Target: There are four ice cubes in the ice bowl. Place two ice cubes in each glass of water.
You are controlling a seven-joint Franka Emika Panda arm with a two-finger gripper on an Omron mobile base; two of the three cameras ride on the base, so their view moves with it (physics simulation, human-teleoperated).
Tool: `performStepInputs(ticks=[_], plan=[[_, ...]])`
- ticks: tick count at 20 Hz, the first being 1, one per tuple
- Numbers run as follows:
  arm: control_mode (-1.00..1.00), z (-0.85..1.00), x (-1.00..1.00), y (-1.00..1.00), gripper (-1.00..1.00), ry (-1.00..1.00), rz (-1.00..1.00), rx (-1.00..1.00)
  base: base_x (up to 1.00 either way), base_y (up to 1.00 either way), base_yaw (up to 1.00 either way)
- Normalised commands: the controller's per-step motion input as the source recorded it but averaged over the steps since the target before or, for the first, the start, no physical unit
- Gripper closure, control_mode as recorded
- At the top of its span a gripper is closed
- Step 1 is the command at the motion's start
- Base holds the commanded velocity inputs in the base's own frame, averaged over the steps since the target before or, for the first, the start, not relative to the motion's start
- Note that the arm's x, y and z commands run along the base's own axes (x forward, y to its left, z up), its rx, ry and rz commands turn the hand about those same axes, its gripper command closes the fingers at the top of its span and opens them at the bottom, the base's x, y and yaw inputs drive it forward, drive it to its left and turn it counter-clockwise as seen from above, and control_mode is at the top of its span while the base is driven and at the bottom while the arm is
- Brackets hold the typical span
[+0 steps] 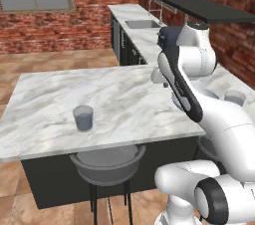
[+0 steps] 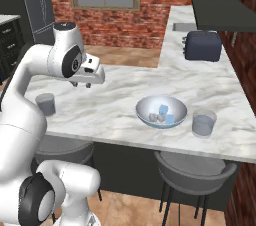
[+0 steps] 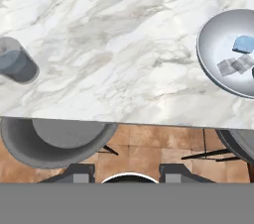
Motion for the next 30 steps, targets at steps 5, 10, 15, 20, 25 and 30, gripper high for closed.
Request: performStepInputs(ticks=[5, 10, 15, 20, 25, 30], plan=[[-1.0, 0.0, -0.01, -0.09, -1.0, 0.0, -0.03, 0.01, 0.0, 0.0, 0.0], [-1.0, -0.01, 0.0, -0.52, -1.0, 0.0, -0.05, 0.06, 0.0, 0.0, 0.0], [-1.0, -0.14, 0.0, -0.75, -1.0, 0.0, -0.07, 0.0, 0.0, 0.0, 0.0], [-1.0, -0.25, 0.0, -0.76, -1.0, 0.0, -0.07, 0.0, 0.0, 0.0, 0.0], [-1.0, -0.29, 0.05, -0.65, -1.0, 0.0, -0.03, 0.0, 0.0, 0.0, 0.0], [-1.0, -0.29, 0.2, -0.57, -1.0, 0.02, 0.0, 0.0, 0.0, 0.0, 0.0]])
